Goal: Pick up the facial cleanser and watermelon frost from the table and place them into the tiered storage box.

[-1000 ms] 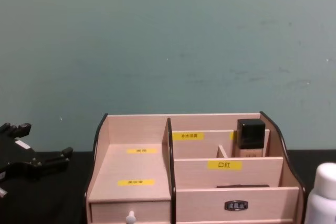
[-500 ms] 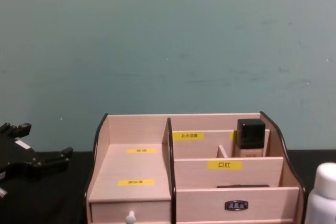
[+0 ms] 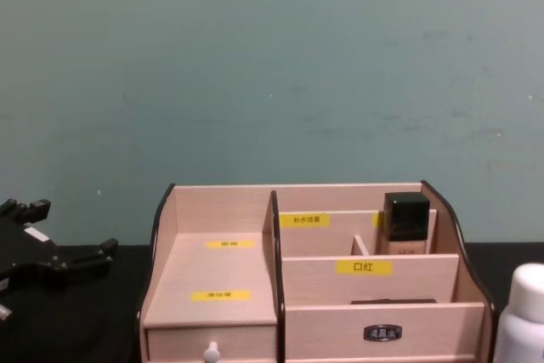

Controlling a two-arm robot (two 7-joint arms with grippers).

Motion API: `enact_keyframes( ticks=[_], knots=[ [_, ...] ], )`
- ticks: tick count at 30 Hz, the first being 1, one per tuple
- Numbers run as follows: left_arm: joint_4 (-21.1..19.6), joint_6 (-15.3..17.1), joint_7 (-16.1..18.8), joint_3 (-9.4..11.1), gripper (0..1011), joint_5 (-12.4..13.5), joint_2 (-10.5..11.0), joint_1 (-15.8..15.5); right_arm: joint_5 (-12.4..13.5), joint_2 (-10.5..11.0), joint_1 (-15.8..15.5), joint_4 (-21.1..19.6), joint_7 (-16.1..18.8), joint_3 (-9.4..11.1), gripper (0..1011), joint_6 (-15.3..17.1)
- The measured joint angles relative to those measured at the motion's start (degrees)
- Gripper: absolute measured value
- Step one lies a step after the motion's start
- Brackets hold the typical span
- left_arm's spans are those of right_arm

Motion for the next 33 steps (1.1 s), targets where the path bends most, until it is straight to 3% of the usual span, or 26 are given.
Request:
enact_keyframes(
  ticks=[19,33],
  knots=[
    [0.0,0.0,0.0,0.0,1010,0.0,0.0,0.0,-5.04,-6.23,9.82,7.28,3.26,-4.01,1002,2.63],
    [0.0,0.0,0.0,0.0,1010,0.0,0.0,0.0,-7.26,-8.04,12.11,9.18,4.91,-4.59,1002,3.14]
  ],
)
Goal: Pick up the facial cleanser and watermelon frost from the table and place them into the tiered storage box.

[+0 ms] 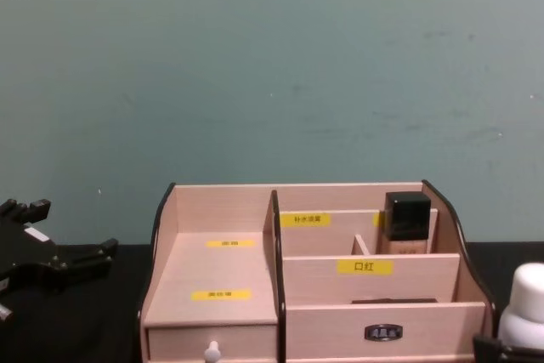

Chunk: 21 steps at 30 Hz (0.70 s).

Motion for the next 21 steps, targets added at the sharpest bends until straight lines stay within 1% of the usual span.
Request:
enact_keyframes(
  ticks=[5,10,11,12,13,14,15,18,19,21],
  knots=[
    [0.0,0.0,0.0,0.0,1010,0.0,0.0,0.0,0.09,0.06,-0.07,-0.06,-0.03,0.0,998,0.0],
    [0.0,0.0,0.0,0.0,1010,0.0,0.0,0.0,0.18,0.13,-0.15,-0.11,-0.09,0.01,914,-0.03],
    [0.0,0.0,0.0,0.0,1010,0.0,0.0,0.0,0.19,0.14,-0.15,-0.11,-0.1,0.01,868,-0.03],
    [0.0,0.0,0.0,0.0,1010,0.0,0.0,0.0,0.2,0.14,-0.16,-0.12,-0.11,0.01,868,-0.03],
    [0.0,0.0,0.0,0.0,1010,0.0,0.0,0.0,0.23,0.15,-0.17,-0.13,-0.13,0.02,817,-0.04],
    [0.0,0.0,0.0,0.0,1010,0.0,0.0,0.0,0.24,0.15,-0.17,-0.13,-0.14,0.03,798,-0.04],
    [0.0,0.0,0.0,0.0,1010,0.0,0.0,0.0,0.25,0.16,-0.18,-0.13,-0.14,0.03,743,-0.04],
    [0.0,0.0,0.0,0.0,1010,0.0,0.0,0.0,0.31,0.18,-0.19,-0.15,-0.18,0.06,685,-0.05],
    [0.0,0.0,0.0,0.0,1010,0.0,0.0,0.0,0.32,0.18,-0.19,-0.15,-0.18,0.06,625,-0.06],
    [0.0,0.0,0.0,0.0,1010,0.0,0.0,0.0,0.33,0.19,-0.21,-0.17,-0.19,0.07,604,-0.06]
  ],
)
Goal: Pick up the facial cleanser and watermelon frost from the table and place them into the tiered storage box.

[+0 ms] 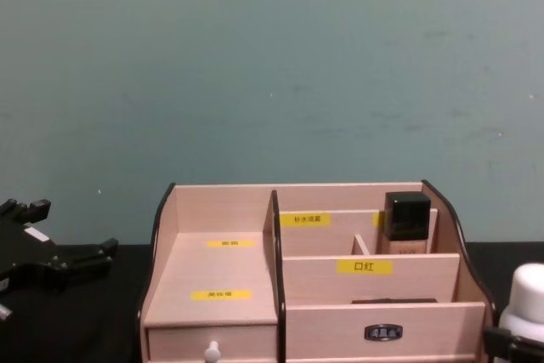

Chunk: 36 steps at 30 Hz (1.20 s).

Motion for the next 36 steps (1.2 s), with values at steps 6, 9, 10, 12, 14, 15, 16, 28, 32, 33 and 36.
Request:
enact_keyframes(
  ticks=[6,9,10,12,14,15,16,28,32,33,36],
  knots=[
    [0.0,0.0,0.0,0.0,1010,0.0,0.0,0.0,0.02,0.02,-0.03,-0.02,-0.02,0.02,593,-0.01],
    [0.0,0.0,0.0,0.0,1010,0.0,0.0,0.0,0.03,0.04,-0.04,-0.03,-0.04,0.02,593,-0.02],
    [0.0,0.0,0.0,0.0,1009,0.0,0.0,0.0,0.04,0.05,-0.05,-0.04,-0.05,0.02,593,-0.03],
    [0.0,0.0,0.0,0.0,1010,0.0,0.0,0.0,0.08,-0.05,-0.18,-0.06,0.03,0.31,593,-0.05],
    [0.0,0.0,0.0,0.0,1010,0.0,0.0,0.0,0.22,-0.13,-0.42,-0.34,0.31,0.74,593,-0.05],
    [0.0,0.0,0.0,0.0,1010,0.0,0.0,0.0,0.28,-0.12,-0.53,-0.55,0.45,0.91,593,-0.05],
    [0.0,0.0,0.0,0.0,1010,0.0,0.0,0.0,0.33,-0.09,-0.62,-0.75,0.57,1.05,593,-0.05],
    [0.0,0.0,0.0,0.0,1010,0.0,0.0,0.0,2.85,2.54,-1.89,-9.52,2.8,4.17,593,1.34],
    [0.0,0.0,0.0,0.0,1010,0.0,0.0,0.0,3.93,2.62,-0.28,-11.55,3.24,4.22,593,2.13],
    [0.0,0.0,0.0,0.0,1010,0.0,0.0,0.0,4.05,2.49,0.88,-11.92,3.28,3.79,593,2.44],
    [0.0,0.0,0.0,0.0,1010,0.0,0.0,0.0,4.02,2.1,2.82,-11.94,3.3,2.85,593,2.95]
  ],
)
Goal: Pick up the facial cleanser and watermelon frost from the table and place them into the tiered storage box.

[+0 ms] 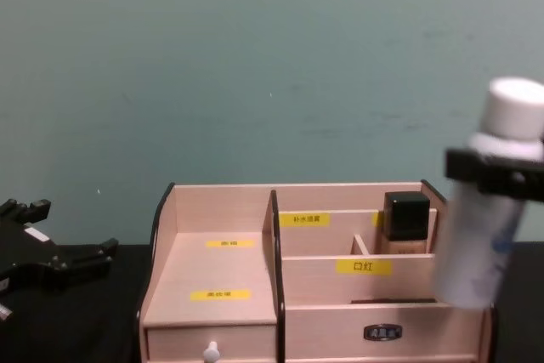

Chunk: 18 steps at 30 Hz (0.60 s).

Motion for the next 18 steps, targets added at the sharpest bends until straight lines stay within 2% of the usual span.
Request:
enact_keyframes(
  ticks=[4,7,9,18],
  knots=[
    [0.0,0.0,0.0,0.0,1010,0.0,0.0,0.0,-0.66,-1.85,5.16,2.08,-0.09,-3.0,593,1.2],
    [0.0,0.0,0.0,0.0,1010,0.0,0.0,0.0,-1.21,-3.2,7.83,3.8,-0.2,-4.68,593,1.73],
    [0.0,0.0,0.0,0.0,1010,0.0,0.0,0.0,-2.1,-5.1,11.11,6.5,-0.45,-6.74,593,2.07],
    [0.0,0.0,0.0,0.0,1010,0.0,0.0,0.0,-4.67,-9.82,17.65,13.76,-1.27,-10.69,593,1.64]
  ],
)
